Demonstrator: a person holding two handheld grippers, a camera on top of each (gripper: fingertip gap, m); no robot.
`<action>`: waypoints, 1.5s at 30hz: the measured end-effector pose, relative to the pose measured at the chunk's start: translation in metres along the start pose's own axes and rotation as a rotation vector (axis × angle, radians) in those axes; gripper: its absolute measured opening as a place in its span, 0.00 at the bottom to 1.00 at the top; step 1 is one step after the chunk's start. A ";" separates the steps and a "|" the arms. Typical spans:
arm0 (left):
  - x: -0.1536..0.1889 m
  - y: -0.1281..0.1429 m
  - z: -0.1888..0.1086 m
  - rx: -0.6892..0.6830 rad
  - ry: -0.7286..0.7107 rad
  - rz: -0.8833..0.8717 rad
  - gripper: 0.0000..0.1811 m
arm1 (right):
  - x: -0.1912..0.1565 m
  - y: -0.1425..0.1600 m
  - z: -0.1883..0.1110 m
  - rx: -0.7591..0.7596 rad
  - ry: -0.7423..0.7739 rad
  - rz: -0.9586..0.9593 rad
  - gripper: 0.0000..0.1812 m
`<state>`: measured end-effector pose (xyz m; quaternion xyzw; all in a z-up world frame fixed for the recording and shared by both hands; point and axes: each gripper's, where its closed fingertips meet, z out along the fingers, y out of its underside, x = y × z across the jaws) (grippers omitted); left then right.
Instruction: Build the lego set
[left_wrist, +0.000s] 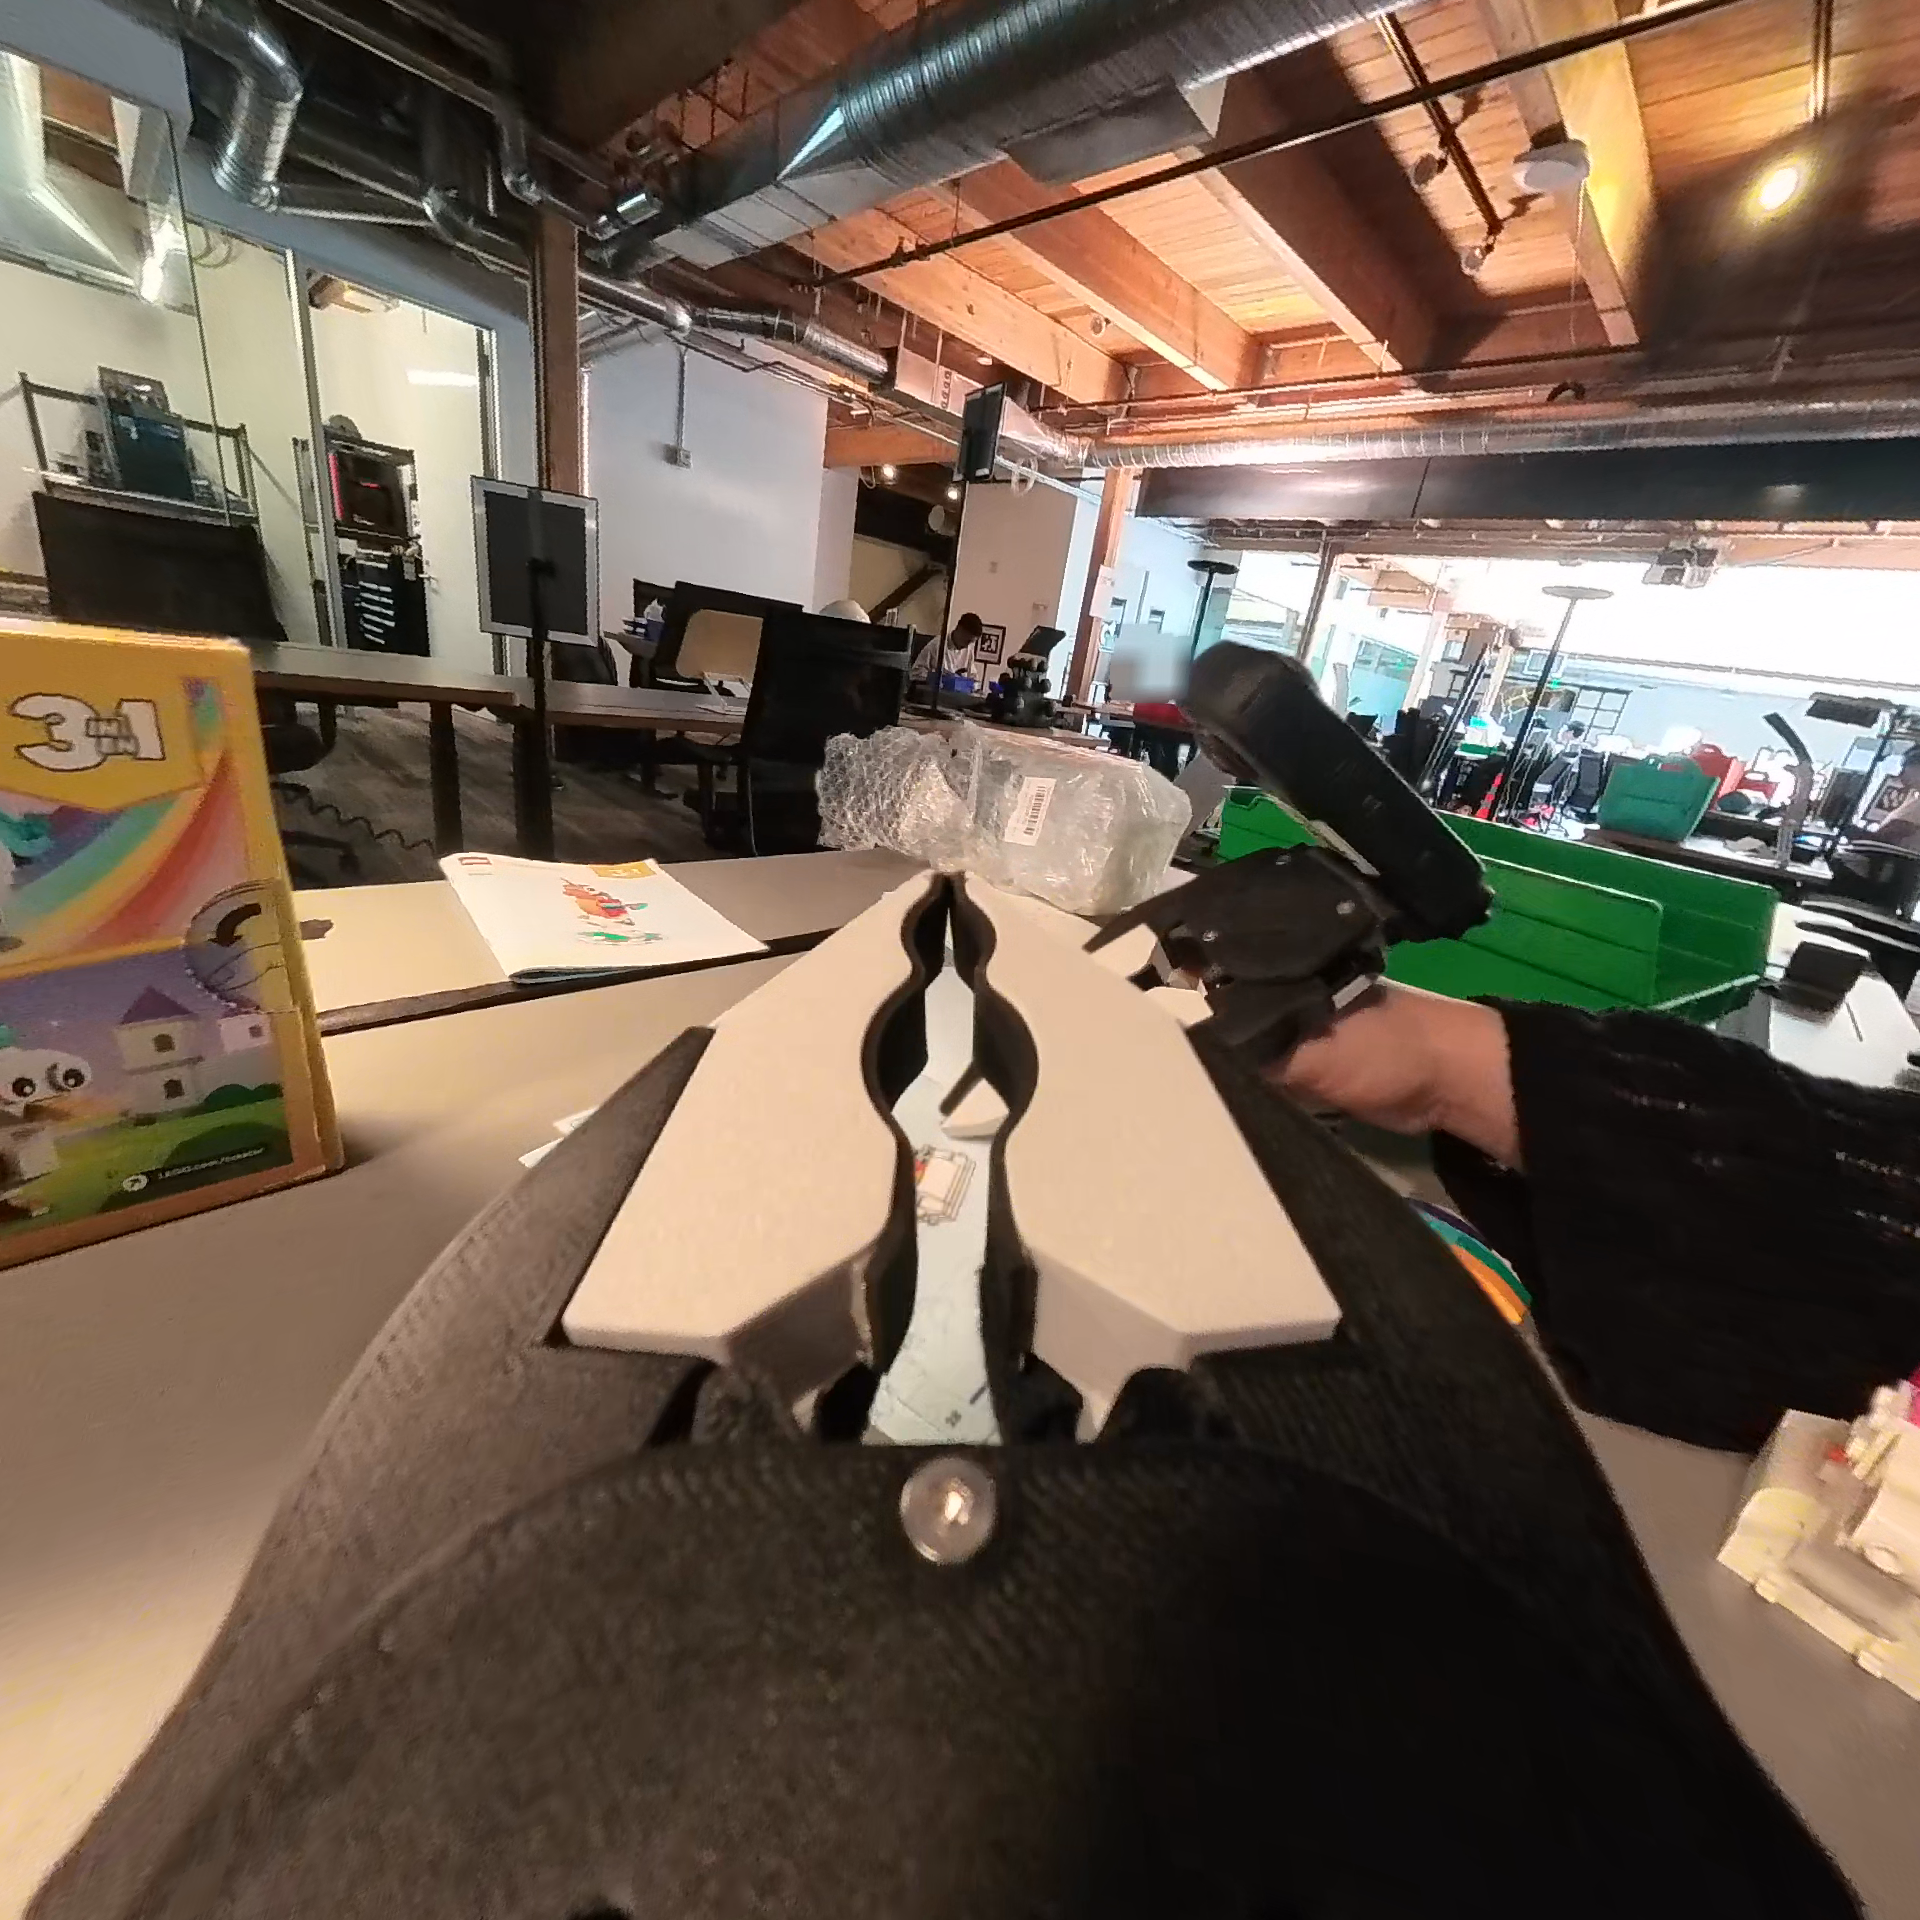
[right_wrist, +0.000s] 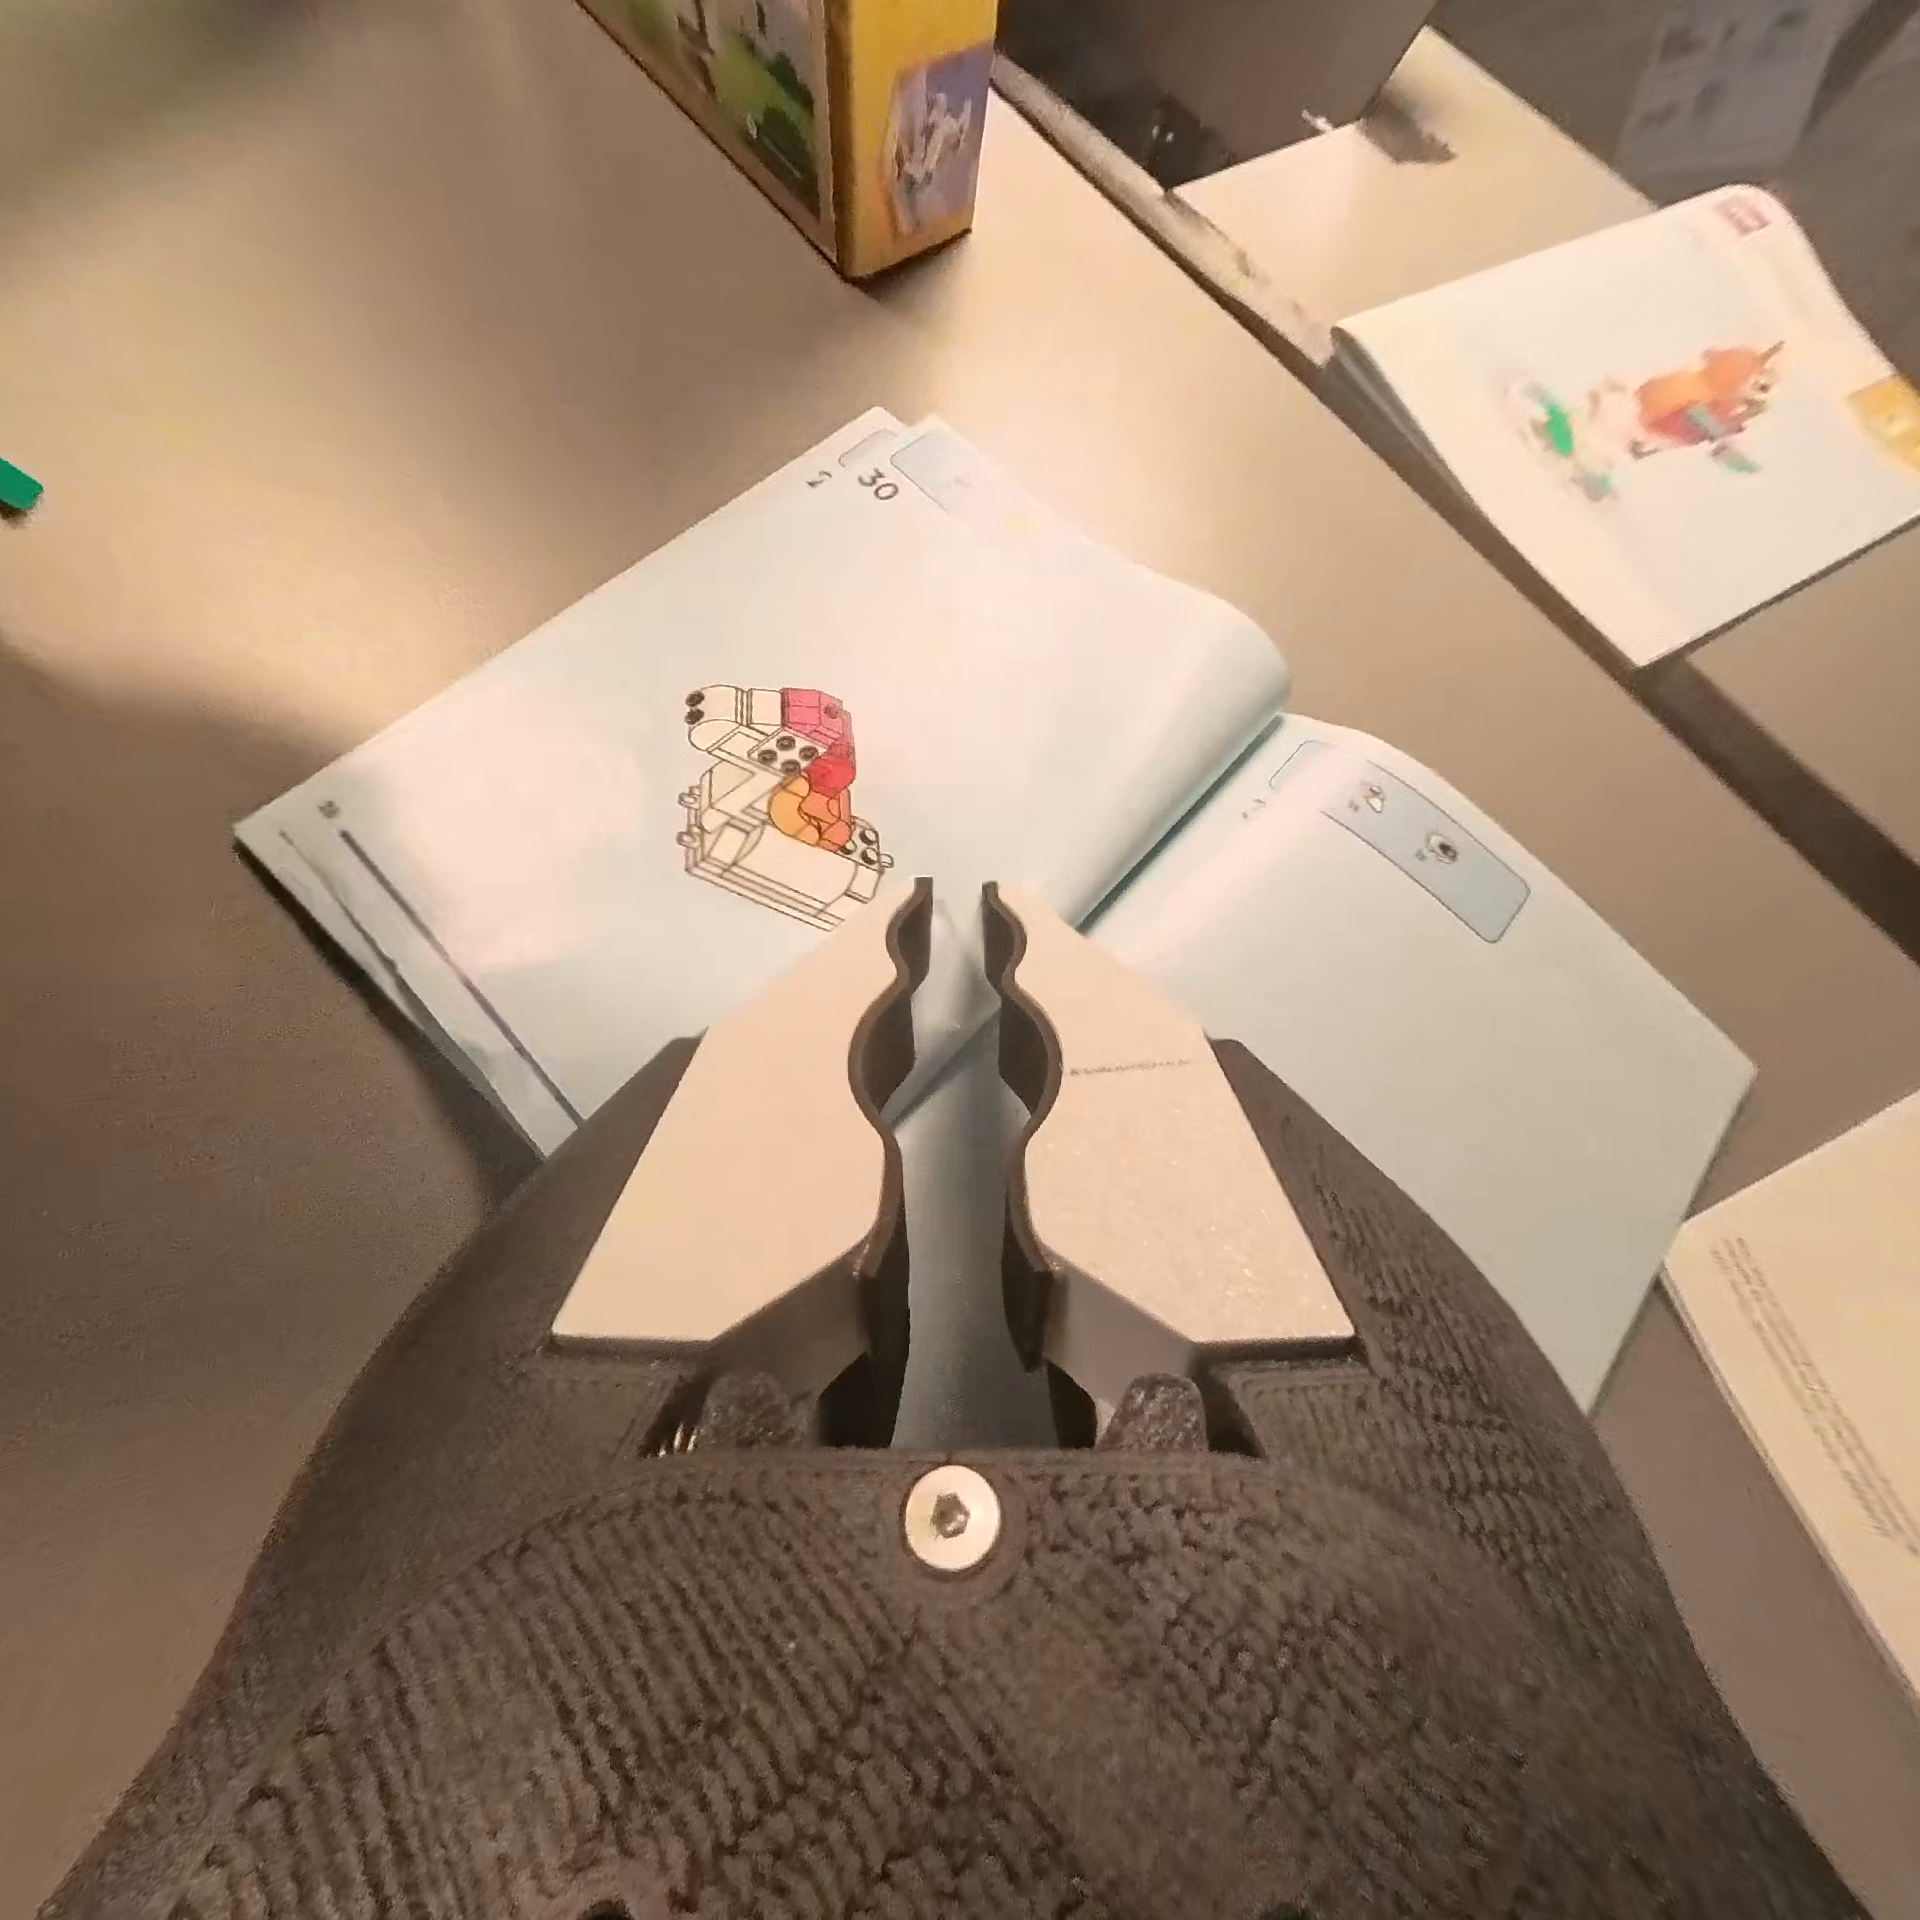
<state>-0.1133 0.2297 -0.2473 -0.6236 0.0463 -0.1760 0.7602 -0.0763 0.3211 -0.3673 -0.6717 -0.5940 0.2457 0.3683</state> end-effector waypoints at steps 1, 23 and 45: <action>-0.001 0.000 0.000 0.001 -0.002 -0.008 0.00 | -0.001 0.001 0.001 -0.008 -0.012 0.017 0.05; -0.017 -0.007 -0.005 0.059 -0.053 -0.094 0.04 | -0.026 0.010 -0.029 0.061 -0.247 -0.065 0.20; -0.024 0.088 0.022 -0.626 -0.099 0.248 0.00 | -0.037 0.020 -0.023 -0.015 -0.304 -0.103 0.25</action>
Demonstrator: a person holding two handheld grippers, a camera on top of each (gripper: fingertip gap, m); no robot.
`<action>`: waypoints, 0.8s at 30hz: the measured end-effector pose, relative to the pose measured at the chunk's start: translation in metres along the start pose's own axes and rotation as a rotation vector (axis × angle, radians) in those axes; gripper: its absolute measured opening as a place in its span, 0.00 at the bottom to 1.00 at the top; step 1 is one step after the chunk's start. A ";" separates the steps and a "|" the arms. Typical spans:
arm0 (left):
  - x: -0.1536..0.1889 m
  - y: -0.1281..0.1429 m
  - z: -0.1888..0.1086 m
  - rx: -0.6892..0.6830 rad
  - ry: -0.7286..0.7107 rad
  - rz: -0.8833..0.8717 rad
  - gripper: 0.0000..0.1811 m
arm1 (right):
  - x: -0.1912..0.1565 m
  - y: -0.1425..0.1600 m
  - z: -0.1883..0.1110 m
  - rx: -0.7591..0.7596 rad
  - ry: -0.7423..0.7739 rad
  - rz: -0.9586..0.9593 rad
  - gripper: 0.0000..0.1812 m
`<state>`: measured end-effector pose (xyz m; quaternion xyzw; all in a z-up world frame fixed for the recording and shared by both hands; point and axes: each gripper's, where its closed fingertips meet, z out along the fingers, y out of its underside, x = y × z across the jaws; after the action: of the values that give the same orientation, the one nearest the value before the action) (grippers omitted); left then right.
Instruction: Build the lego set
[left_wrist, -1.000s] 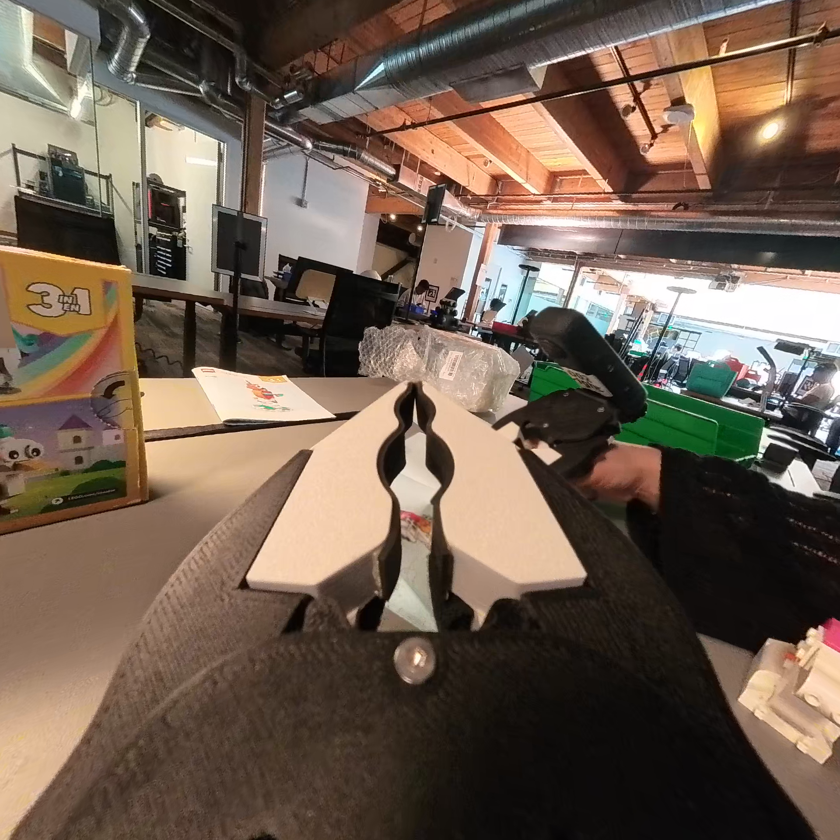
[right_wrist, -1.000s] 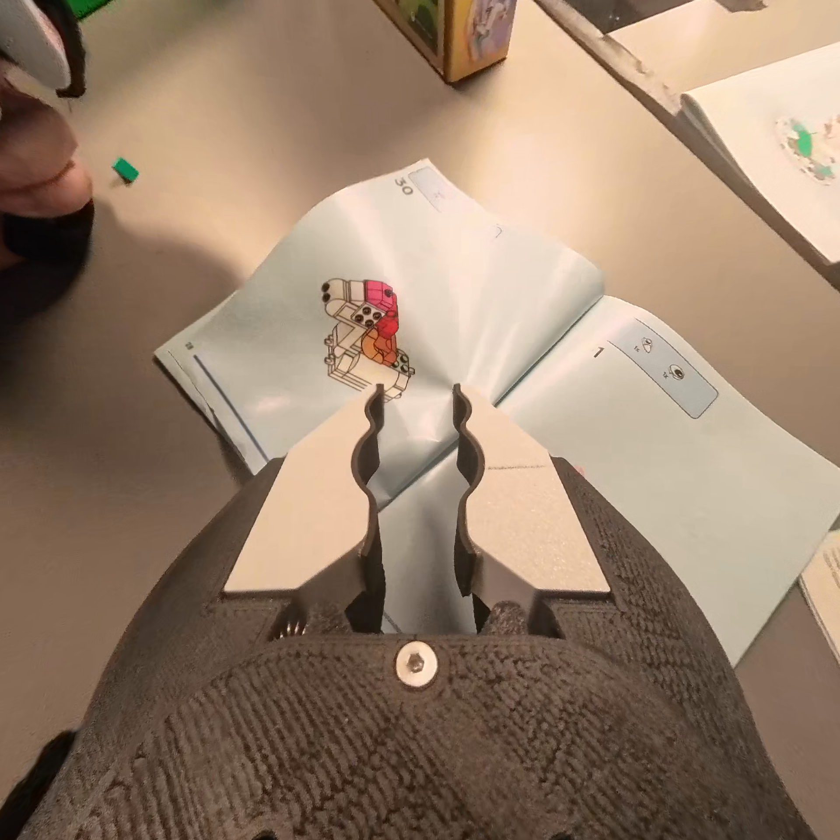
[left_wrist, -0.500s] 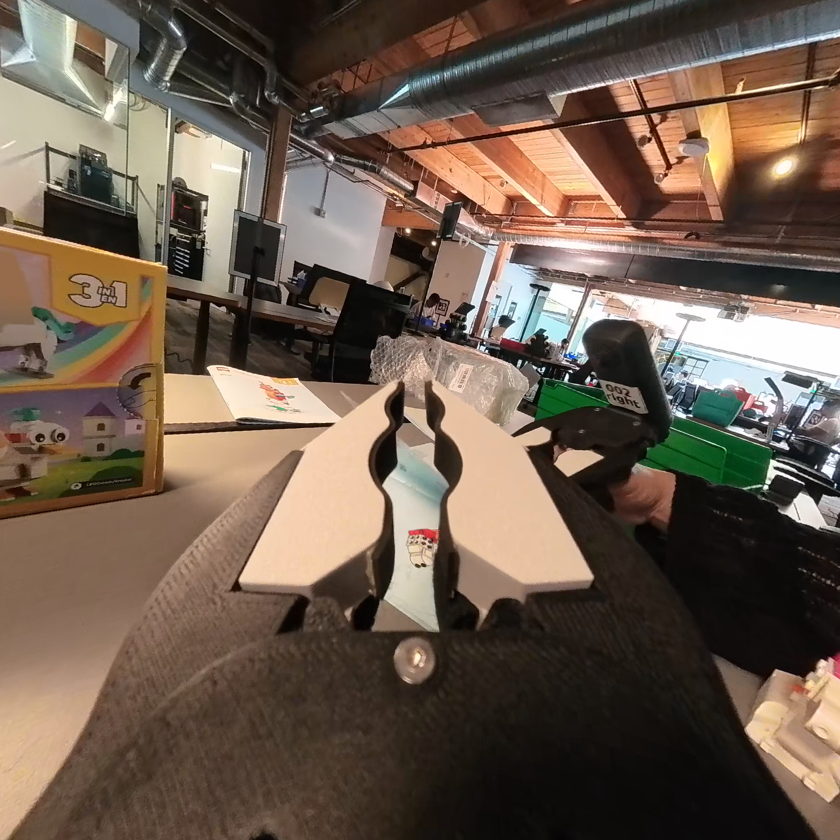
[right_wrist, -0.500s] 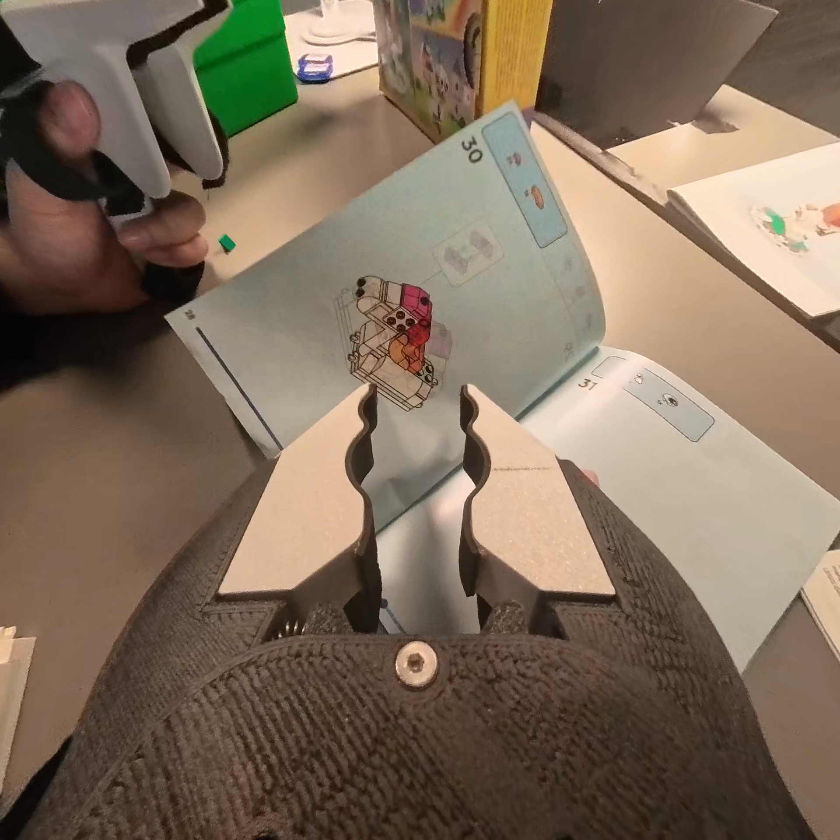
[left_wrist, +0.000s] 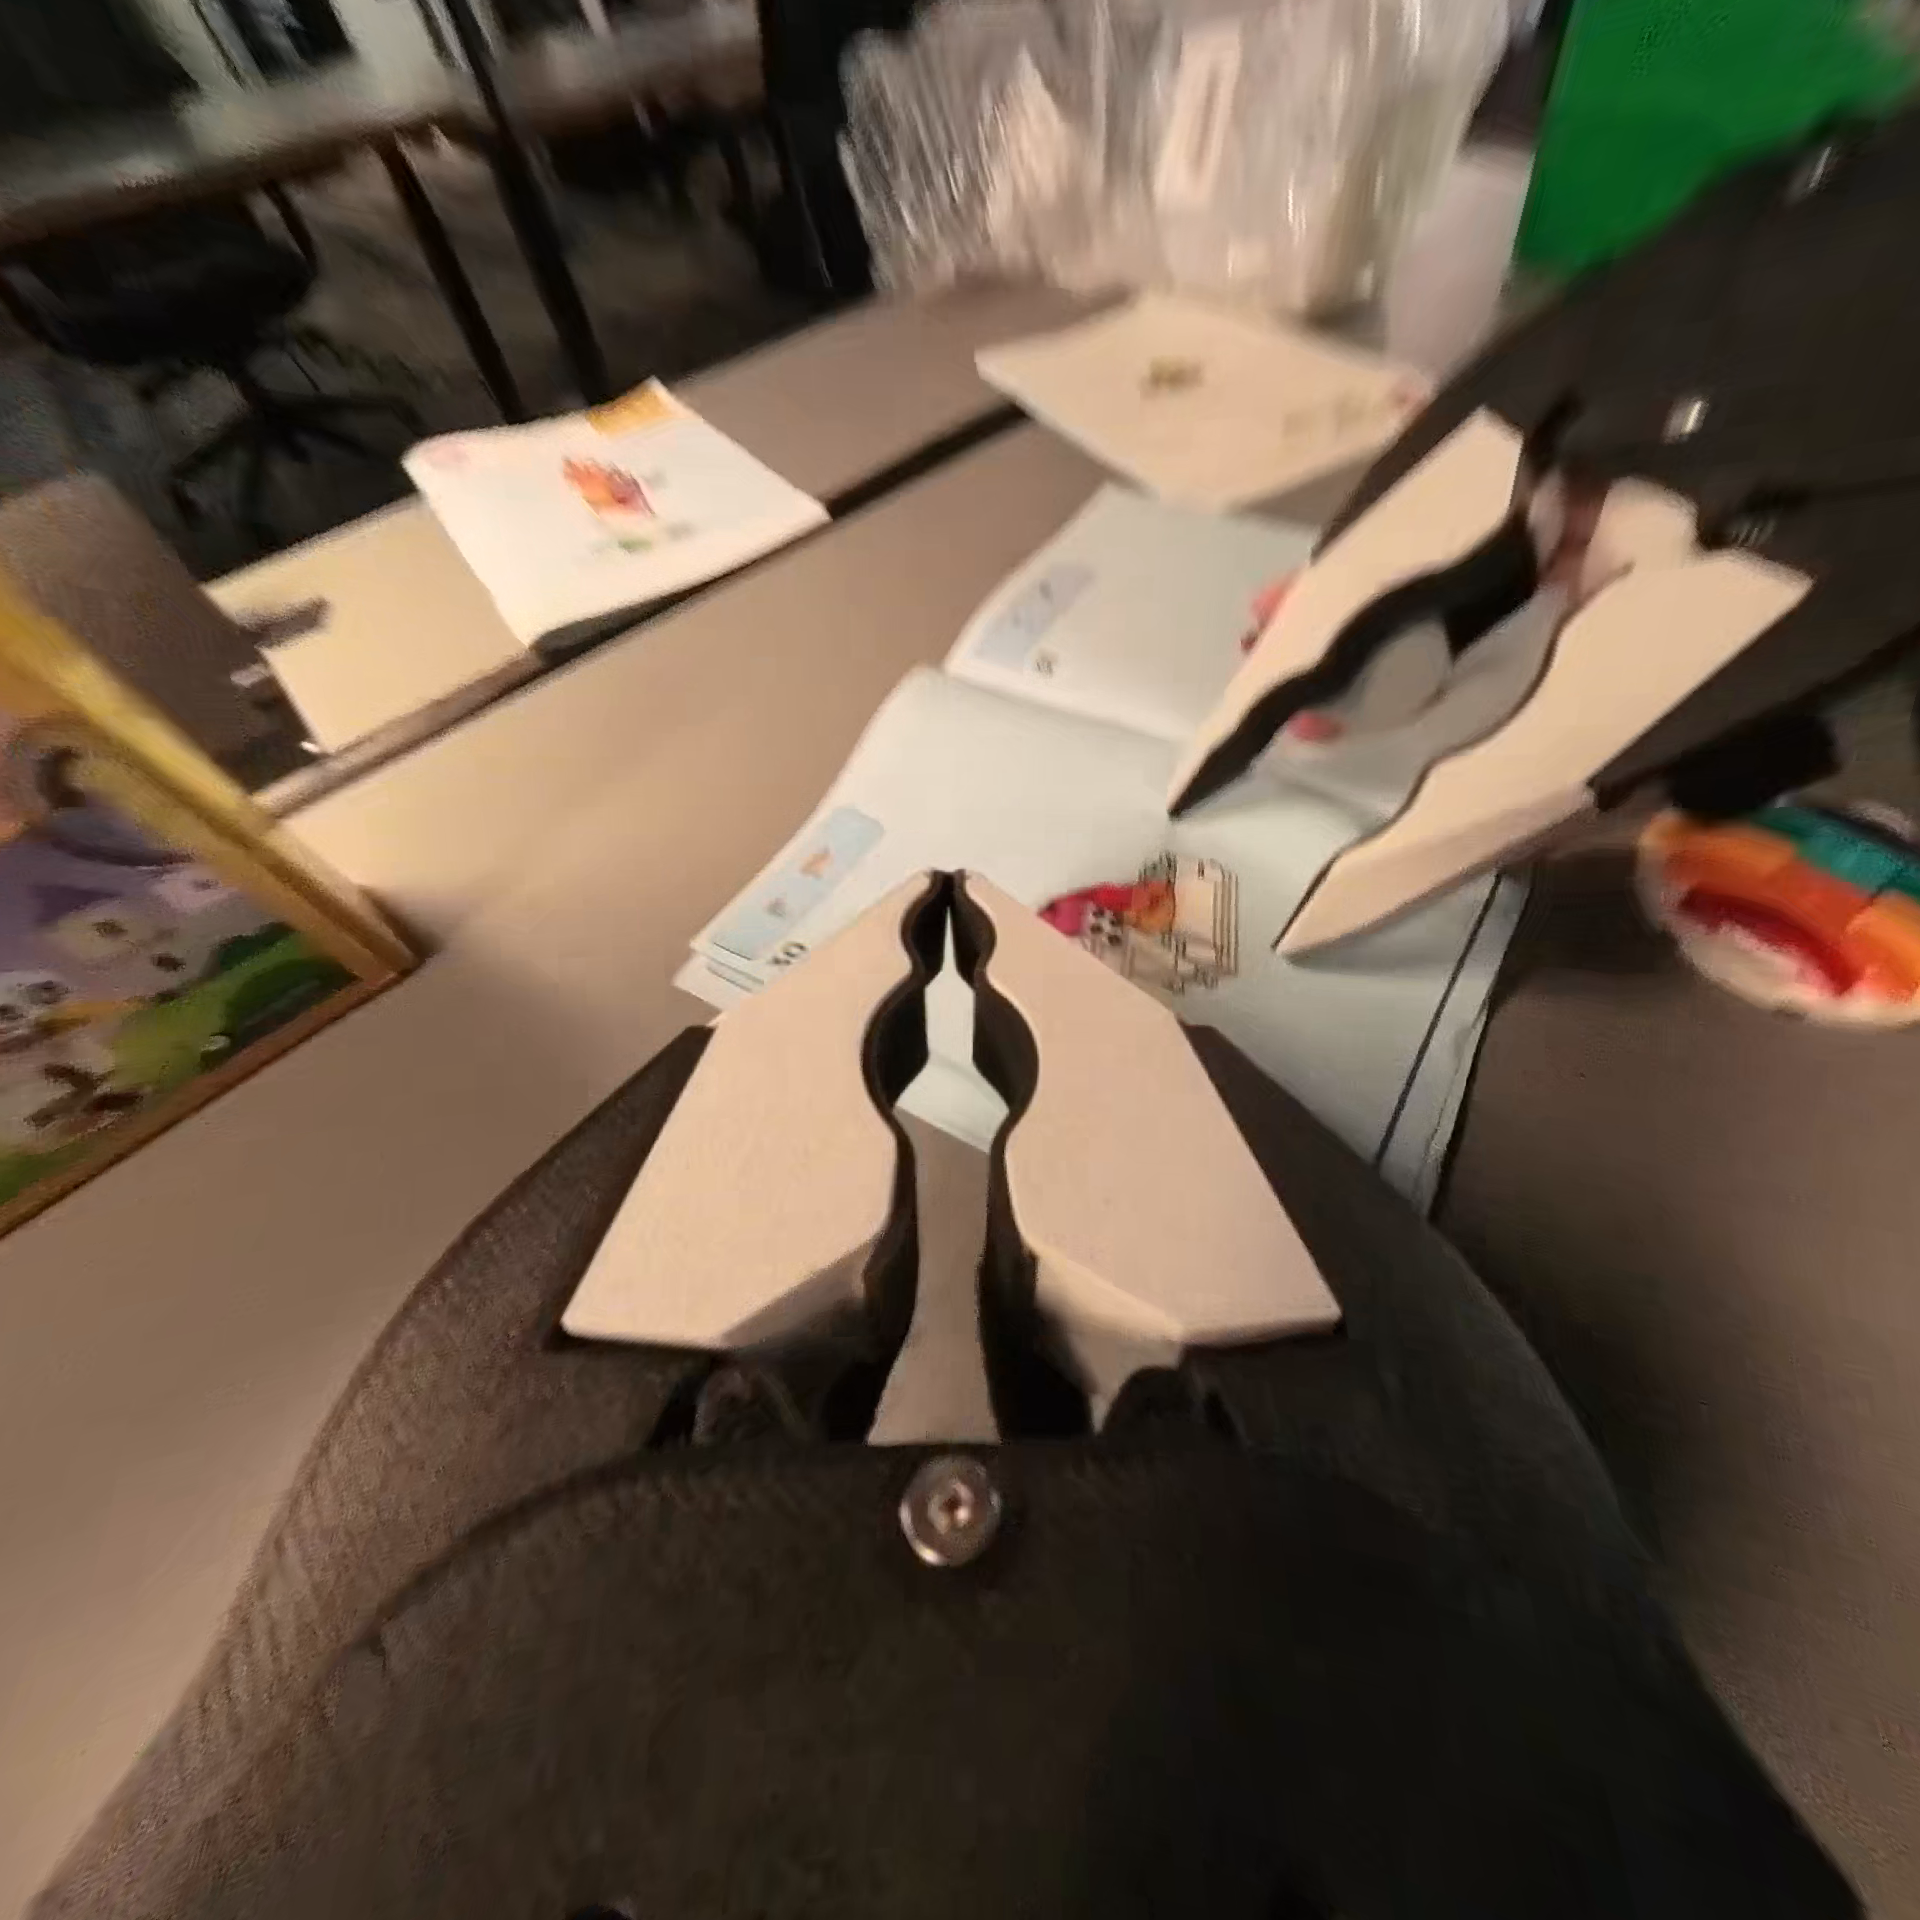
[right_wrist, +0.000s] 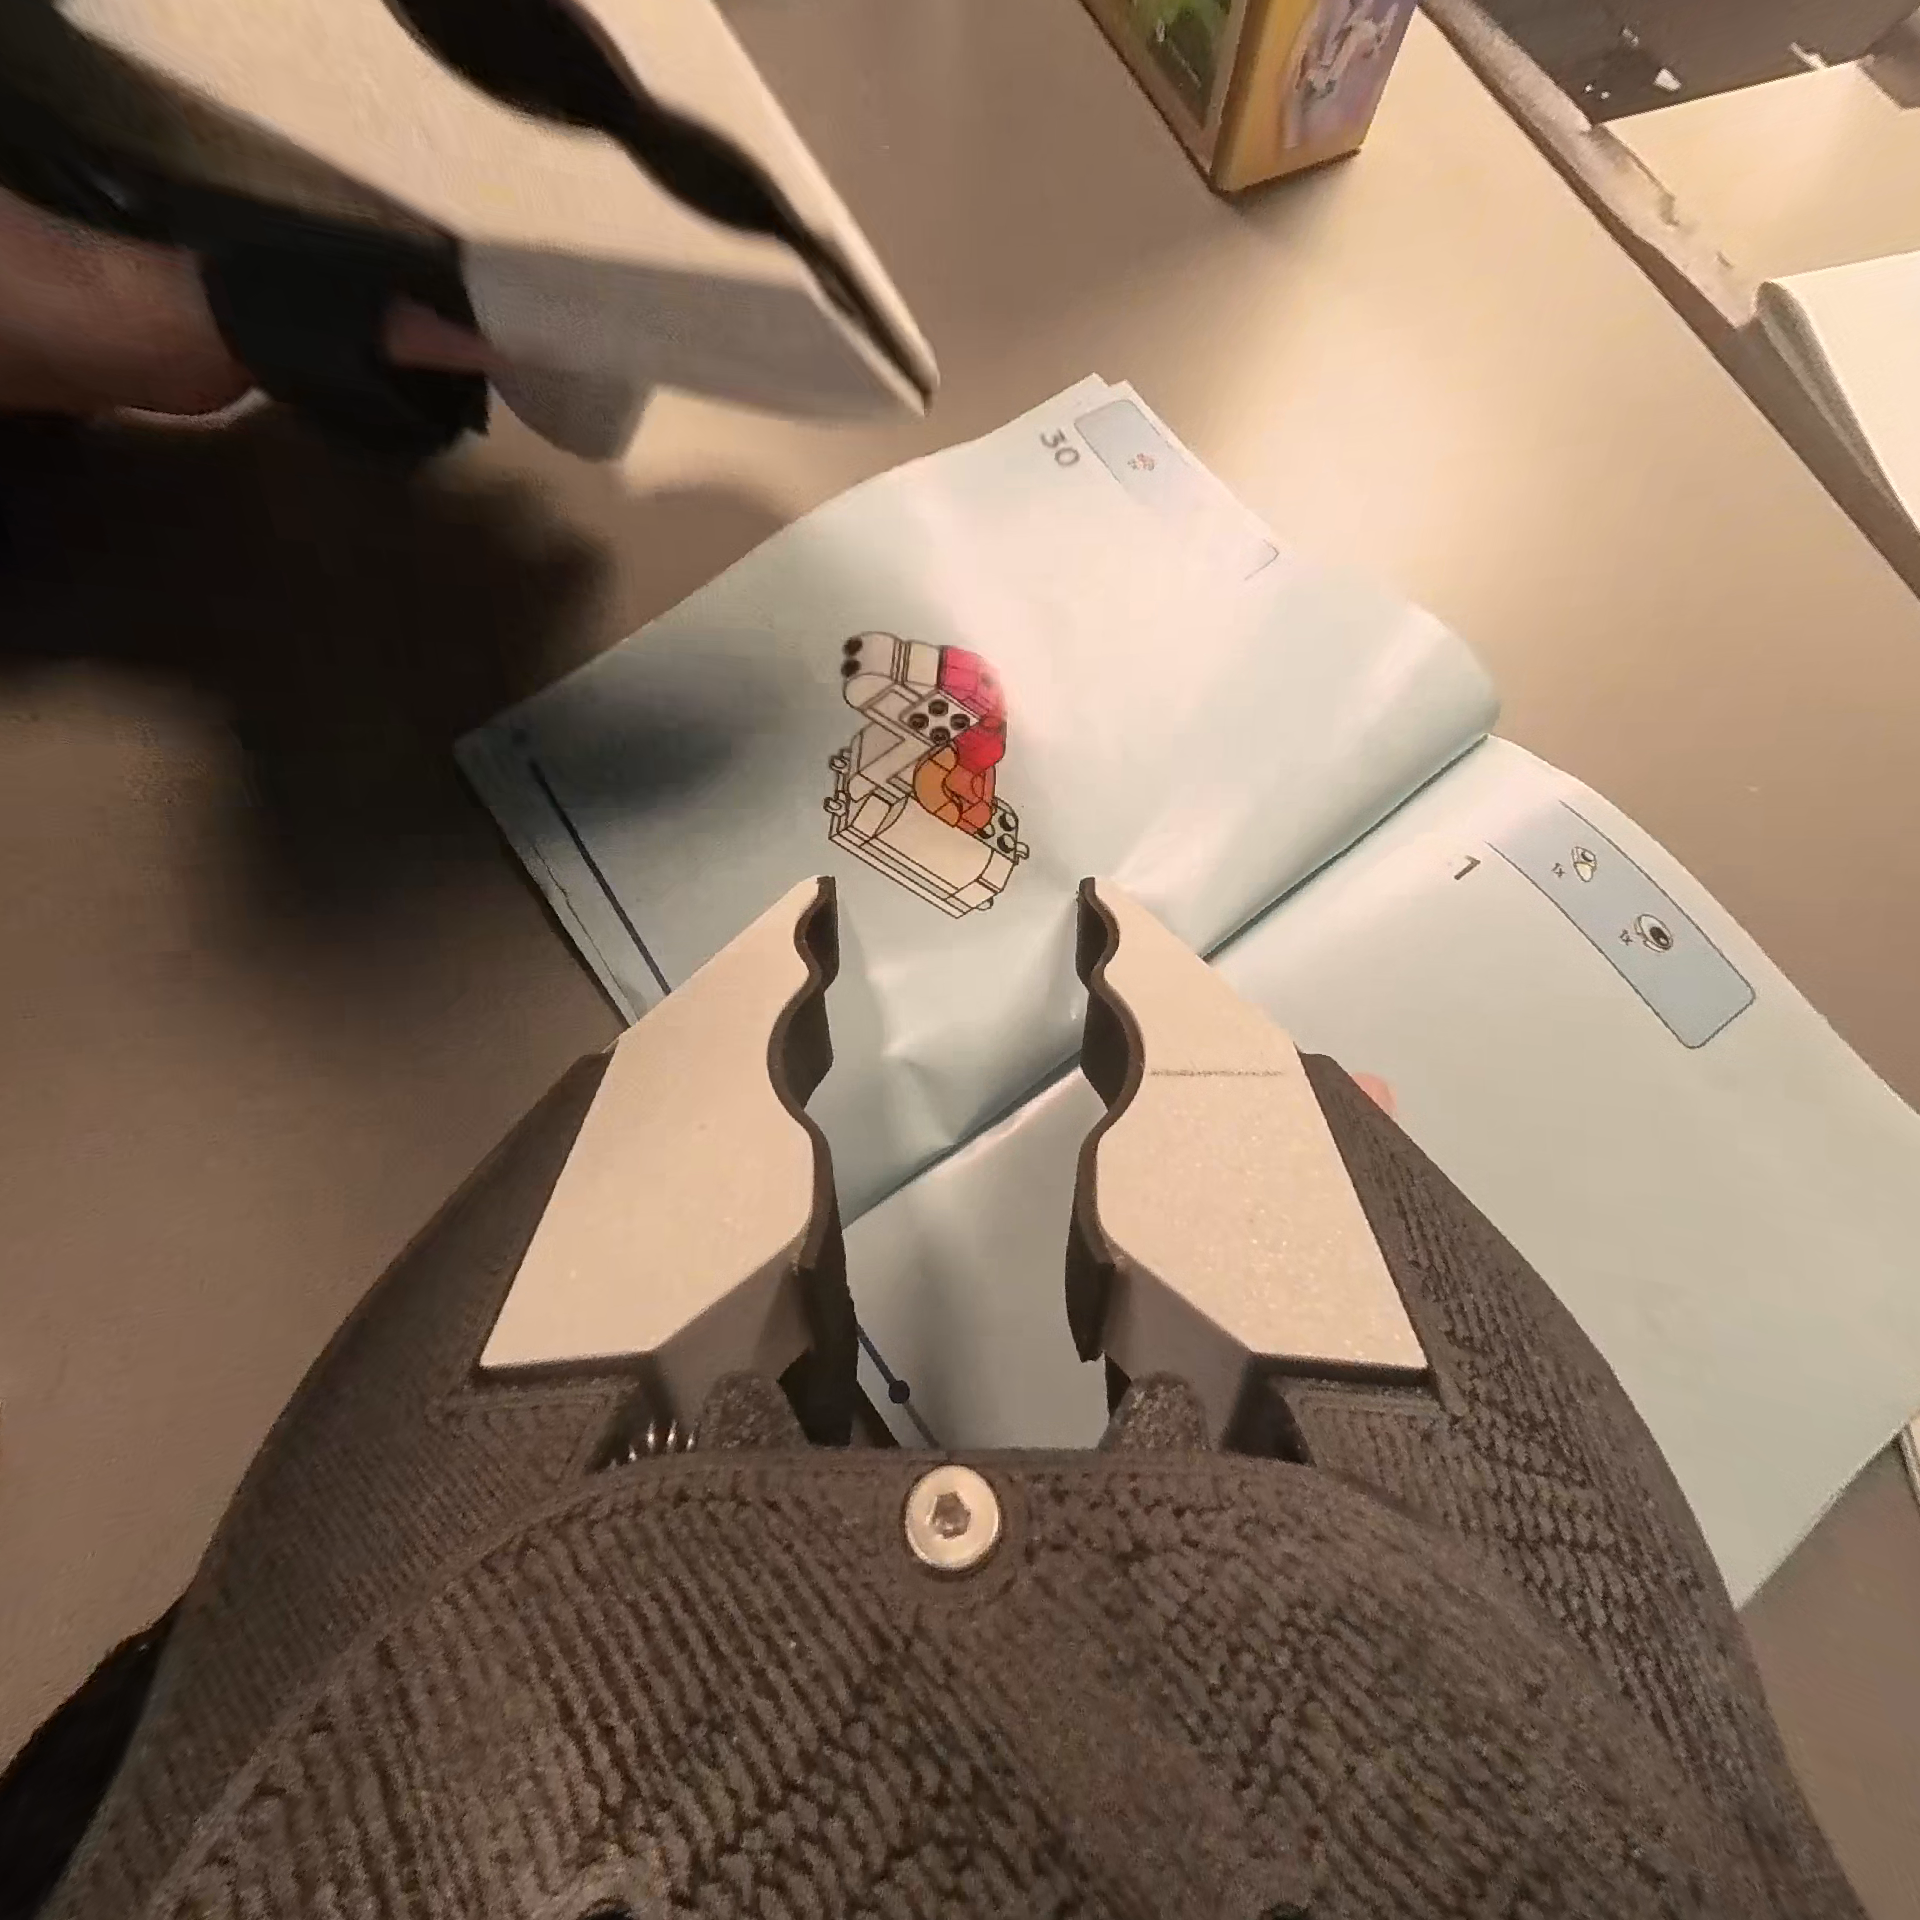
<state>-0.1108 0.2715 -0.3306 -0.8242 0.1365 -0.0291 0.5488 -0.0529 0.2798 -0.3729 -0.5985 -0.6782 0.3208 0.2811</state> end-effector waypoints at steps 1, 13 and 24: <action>0.004 0.006 0.005 -0.049 0.019 0.023 0.00 | 0.000 0.000 0.000 0.000 0.000 0.000 0.25; 0.016 0.039 0.017 -0.278 0.109 0.063 0.00 | 0.010 -0.010 -0.011 0.089 0.102 -0.011 0.26; 0.008 0.032 0.012 -0.216 0.042 0.055 0.00 | 0.009 -0.029 -0.147 0.710 0.716 -0.236 0.20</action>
<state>-0.1074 0.2685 -0.3649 -0.8738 0.1731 -0.0164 0.4542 0.0400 0.3005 -0.2571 -0.4578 -0.4518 0.2721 0.7157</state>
